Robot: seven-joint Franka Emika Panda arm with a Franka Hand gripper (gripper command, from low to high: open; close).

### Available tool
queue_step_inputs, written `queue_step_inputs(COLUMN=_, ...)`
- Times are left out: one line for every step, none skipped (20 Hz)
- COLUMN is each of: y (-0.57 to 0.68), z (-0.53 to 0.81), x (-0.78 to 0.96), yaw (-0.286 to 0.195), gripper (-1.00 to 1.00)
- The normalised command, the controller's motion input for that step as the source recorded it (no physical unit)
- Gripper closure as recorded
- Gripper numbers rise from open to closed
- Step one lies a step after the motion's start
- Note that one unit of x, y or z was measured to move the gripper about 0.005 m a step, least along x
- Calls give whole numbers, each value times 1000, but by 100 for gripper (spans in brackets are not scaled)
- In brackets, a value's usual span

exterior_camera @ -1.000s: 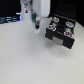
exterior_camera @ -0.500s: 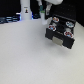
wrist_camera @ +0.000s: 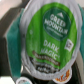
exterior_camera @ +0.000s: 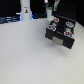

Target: Open the kcup holder, insert the kcup into the holder, and close the kcup holder

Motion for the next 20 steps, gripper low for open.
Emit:
queue_step_inputs(y=43, z=-17, x=6, yaw=5, gripper=100)
queue_step_inputs(y=115, z=-32, x=48, yaw=13, gripper=100)
queue_step_inputs(y=147, z=-58, x=31, yaw=2, gripper=100)
queue_step_inputs(y=243, z=-48, x=-8, yaw=9, gripper=100)
queue_step_inputs(y=68, z=-89, x=7, yaw=6, gripper=100)
queue_step_inputs(y=45, z=-68, x=35, yaw=2, gripper=100)
queue_step_inputs(y=83, z=-50, x=195, yaw=4, gripper=100)
queue_step_inputs(y=134, z=-54, x=256, yaw=4, gripper=100)
queue_step_inputs(y=180, z=-107, x=150, yaw=17, gripper=100)
queue_step_inputs(y=33, z=-140, x=6, yaw=5, gripper=100)
queue_step_inputs(y=23, z=-160, x=-7, yaw=5, gripper=100)
queue_step_inputs(y=119, z=-155, x=13, yaw=9, gripper=100)
queue_step_inputs(y=346, z=-62, x=140, yaw=32, gripper=100)
queue_step_inputs(y=264, z=-4, x=327, yaw=-1, gripper=100)
queue_step_inputs(y=268, z=-31, x=168, yaw=6, gripper=100)
queue_step_inputs(y=0, z=0, x=60, yaw=0, gripper=100)
queue_step_inputs(y=106, z=109, x=71, yaw=0, gripper=100)
queue_step_inputs(y=214, z=229, x=163, yaw=0, gripper=100)
queue_step_inputs(y=283, z=223, x=271, yaw=4, gripper=100)
queue_step_inputs(y=351, z=306, x=346, yaw=0, gripper=100)
